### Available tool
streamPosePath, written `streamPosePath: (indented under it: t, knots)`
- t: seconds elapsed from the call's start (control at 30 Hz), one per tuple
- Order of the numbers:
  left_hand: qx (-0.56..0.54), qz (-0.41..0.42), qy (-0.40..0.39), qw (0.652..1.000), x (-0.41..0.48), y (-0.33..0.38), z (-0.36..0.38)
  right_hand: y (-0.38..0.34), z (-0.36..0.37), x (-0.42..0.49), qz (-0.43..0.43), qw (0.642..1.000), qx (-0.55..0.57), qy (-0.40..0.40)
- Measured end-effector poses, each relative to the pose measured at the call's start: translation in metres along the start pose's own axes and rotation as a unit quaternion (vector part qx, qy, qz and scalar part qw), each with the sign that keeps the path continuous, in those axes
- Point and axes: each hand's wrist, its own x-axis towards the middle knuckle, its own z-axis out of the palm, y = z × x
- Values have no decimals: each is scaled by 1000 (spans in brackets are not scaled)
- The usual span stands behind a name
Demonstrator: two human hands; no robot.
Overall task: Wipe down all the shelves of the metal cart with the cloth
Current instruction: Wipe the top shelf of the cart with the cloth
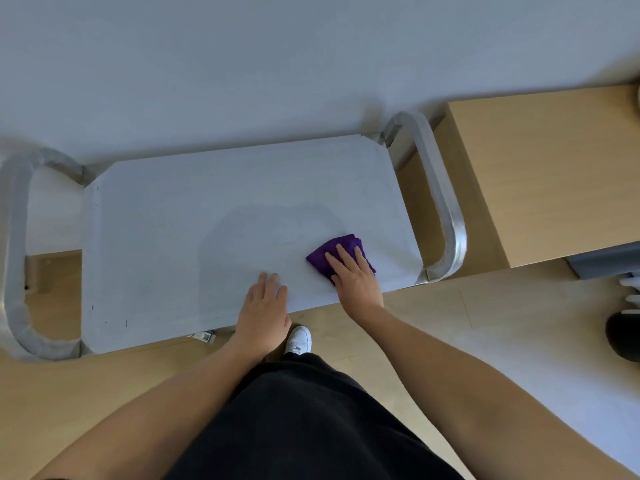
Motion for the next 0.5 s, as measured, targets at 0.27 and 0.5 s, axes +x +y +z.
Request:
streamPosePath:
  t: [0.27, 0.5]
  knots:
    - [-23, 88, -6, 996, 31, 17, -18, -7, -2, -6, 46, 999, 7, -9]
    - [-8, 122, -31, 992, 47, 15, -29, 1, -5, -8, 33, 999, -3, -5]
